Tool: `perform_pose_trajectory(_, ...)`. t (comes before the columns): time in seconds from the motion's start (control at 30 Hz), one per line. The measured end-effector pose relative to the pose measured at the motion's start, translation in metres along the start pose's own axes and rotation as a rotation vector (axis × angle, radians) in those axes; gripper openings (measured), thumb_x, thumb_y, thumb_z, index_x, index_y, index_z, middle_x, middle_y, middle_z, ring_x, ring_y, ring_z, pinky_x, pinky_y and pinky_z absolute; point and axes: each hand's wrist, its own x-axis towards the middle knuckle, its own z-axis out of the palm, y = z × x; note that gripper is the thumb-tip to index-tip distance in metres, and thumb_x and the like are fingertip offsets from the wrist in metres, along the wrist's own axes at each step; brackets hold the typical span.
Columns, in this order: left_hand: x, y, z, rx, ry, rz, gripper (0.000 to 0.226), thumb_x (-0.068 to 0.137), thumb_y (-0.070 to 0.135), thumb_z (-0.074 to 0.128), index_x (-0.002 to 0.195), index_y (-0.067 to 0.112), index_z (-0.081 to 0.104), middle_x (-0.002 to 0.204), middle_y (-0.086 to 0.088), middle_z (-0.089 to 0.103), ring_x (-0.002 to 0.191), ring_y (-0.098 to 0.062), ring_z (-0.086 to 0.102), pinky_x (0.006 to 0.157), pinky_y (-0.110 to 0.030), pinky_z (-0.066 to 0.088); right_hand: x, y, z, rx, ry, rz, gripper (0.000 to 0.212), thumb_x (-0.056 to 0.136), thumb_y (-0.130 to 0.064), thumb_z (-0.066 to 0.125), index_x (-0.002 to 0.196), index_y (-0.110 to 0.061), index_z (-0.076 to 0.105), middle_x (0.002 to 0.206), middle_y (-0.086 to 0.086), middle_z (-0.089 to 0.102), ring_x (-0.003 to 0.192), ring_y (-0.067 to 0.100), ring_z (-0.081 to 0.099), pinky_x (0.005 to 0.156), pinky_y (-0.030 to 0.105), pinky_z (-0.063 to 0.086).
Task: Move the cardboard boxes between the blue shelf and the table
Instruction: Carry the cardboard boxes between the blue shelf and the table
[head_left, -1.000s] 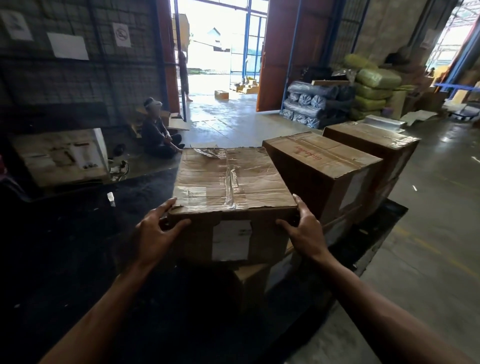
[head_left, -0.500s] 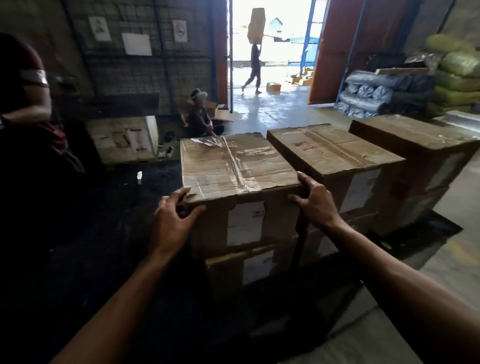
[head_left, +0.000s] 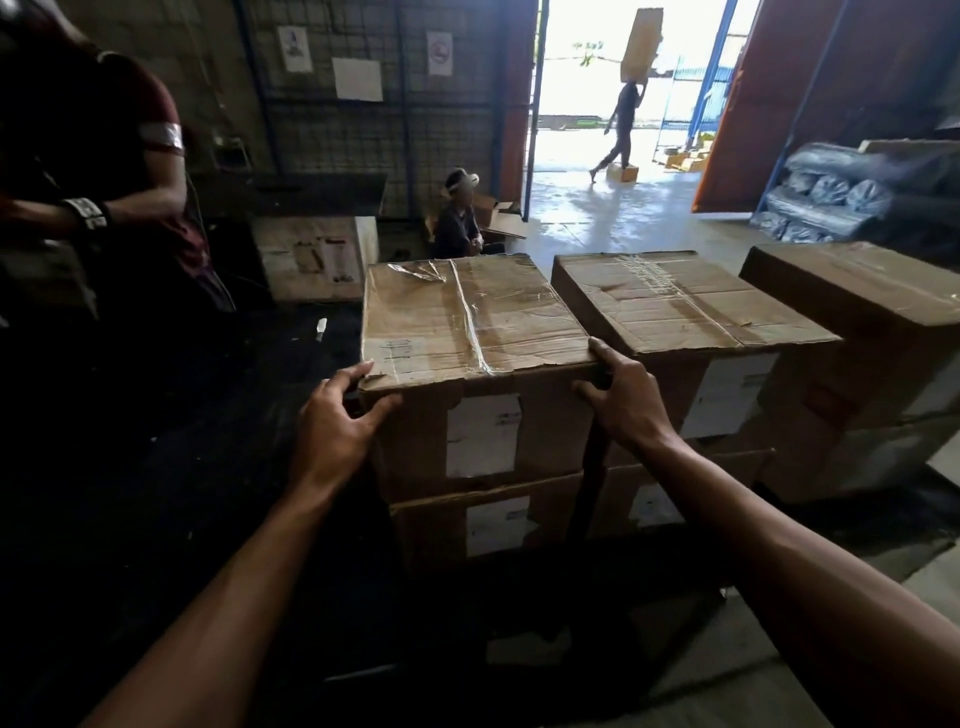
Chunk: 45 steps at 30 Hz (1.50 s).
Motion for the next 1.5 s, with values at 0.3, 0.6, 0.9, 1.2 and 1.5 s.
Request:
perform_pose_trajectory(0.3, 0.023, 0.017, 0.002, -0.185, -0.126, -0.169, 0.086, 0.078, 0.061, 0.07, 0.149, 0.023, 0.04, 0.143, -0.008, 0.053, 0.125, -0.018, 0.054, 0.101, -0.033, 0.046, 0.02, -0.01, -0.009, 0.085, -0.111, 0.101, 0.083, 0.083, -0.058, 0.067, 0.147, -0.011, 0.043, 0.144, 0.01, 0.053, 0.133, 0.024, 0.049, 0.11, 0.031, 0.037)
perform_pose_trajectory(0.6, 0.04, 0.002, 0.023, -0.316, -0.15, -0.241, 0.091, 0.076, 0.042, 0.072, 0.152, 0.015, 0.031, 0.13, -0.005, 0.064, 0.111, -0.012, 0.065, 0.085, -0.018, 0.054, 0.054, 0.001, 0.011, 0.366, -0.206, 0.161, 0.059, 0.076, -0.048, 0.079, 0.128, -0.026, 0.061, 0.119, -0.007, 0.069, 0.098, 0.005, 0.067, 0.087, 0.023, 0.053)
perform_pose_trajectory(0.9, 0.041, -0.007, 0.031, -0.364, -0.139, -0.184, 0.081, 0.085, 0.034, 0.071, 0.152, 0.015, 0.031, 0.13, -0.006, 0.064, 0.109, -0.01, 0.067, 0.09, -0.025, 0.056, 0.058, 0.005, 0.016, 0.337, -0.157, 0.076, 0.092, 0.08, -0.04, 0.078, 0.154, -0.018, 0.029, 0.153, 0.006, 0.04, 0.119, 0.007, 0.045, 0.105, 0.024, 0.039)
perform_pose_trajectory(1.2, 0.039, 0.001, 0.032, -0.363, -0.114, -0.174, 0.071, 0.091, 0.017, 0.066, 0.151, 0.019, 0.029, 0.113, 0.003, 0.066, 0.092, 0.001, 0.069, 0.075, -0.014, 0.054, 0.057, 0.008, 0.018, 0.382, -0.155, 0.071, 0.088, 0.081, -0.036, 0.078, 0.153, -0.018, 0.031, 0.149, 0.006, 0.044, 0.116, 0.009, 0.048, 0.107, 0.029, 0.042)
perform_pose_trajectory(1.5, 0.028, 0.027, 0.014, -0.316, -0.136, -0.169, 0.07, 0.093, 0.02, 0.064, 0.153, 0.015, 0.029, 0.126, -0.005, 0.063, 0.098, -0.002, 0.065, 0.074, -0.013, 0.054, 0.045, -0.009, 0.008, 0.439, -0.125, 0.112, 0.085, 0.08, -0.032, 0.08, 0.152, -0.02, 0.035, 0.142, 0.002, 0.05, 0.106, 0.005, 0.053, 0.088, 0.012, 0.041)
